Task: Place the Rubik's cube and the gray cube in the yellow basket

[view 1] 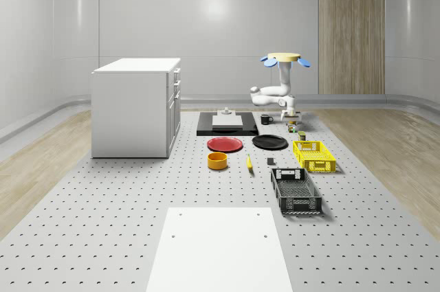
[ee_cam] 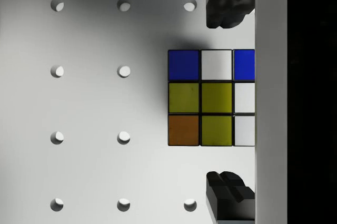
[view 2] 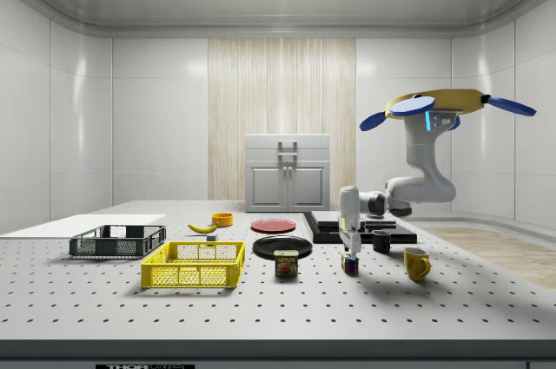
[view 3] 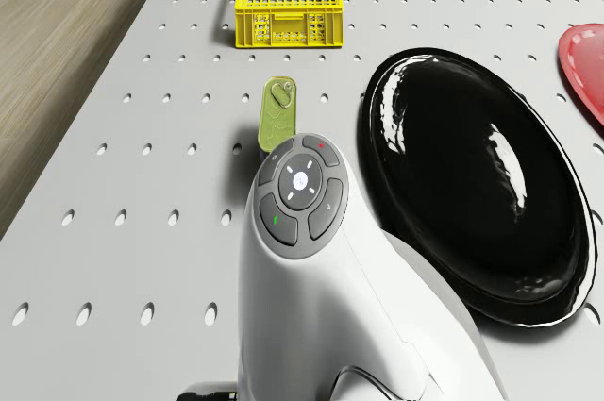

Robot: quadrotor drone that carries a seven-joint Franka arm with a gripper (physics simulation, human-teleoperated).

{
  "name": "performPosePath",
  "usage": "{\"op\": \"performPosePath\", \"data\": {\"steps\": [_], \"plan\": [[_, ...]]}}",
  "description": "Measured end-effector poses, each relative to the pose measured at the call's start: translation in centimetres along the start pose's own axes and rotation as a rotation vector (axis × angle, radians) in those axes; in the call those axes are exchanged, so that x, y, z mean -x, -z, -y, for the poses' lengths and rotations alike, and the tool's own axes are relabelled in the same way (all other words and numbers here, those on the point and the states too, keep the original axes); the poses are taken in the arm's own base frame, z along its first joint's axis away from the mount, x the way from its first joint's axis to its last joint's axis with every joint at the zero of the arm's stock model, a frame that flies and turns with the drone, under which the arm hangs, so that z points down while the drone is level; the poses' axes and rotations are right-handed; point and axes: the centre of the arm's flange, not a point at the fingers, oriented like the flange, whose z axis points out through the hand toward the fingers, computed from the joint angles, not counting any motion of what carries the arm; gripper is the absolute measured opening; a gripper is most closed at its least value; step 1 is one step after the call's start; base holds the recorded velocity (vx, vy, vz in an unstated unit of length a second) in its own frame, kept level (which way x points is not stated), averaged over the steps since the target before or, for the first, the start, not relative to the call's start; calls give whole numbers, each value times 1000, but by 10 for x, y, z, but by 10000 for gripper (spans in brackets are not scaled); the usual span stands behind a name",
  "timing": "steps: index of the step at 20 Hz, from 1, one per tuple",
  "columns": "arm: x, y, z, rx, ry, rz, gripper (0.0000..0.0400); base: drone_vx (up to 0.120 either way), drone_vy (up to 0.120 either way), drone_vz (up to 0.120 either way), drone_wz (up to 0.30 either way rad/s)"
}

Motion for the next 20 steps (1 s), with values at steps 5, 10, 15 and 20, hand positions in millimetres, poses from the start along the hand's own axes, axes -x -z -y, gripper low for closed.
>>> {"op": "performPosePath", "data": {"steps": [5,10,15,20], "plan": [[0,-13,0,0,0,0,400,0,0,0,0],[0,-23,0,0,0,0,400,0,0,0,0],[0,-29,0,0,0,0,400,0,0,0,0],[0,-31,0,0,0,0,400,0,0,0,0]]}}
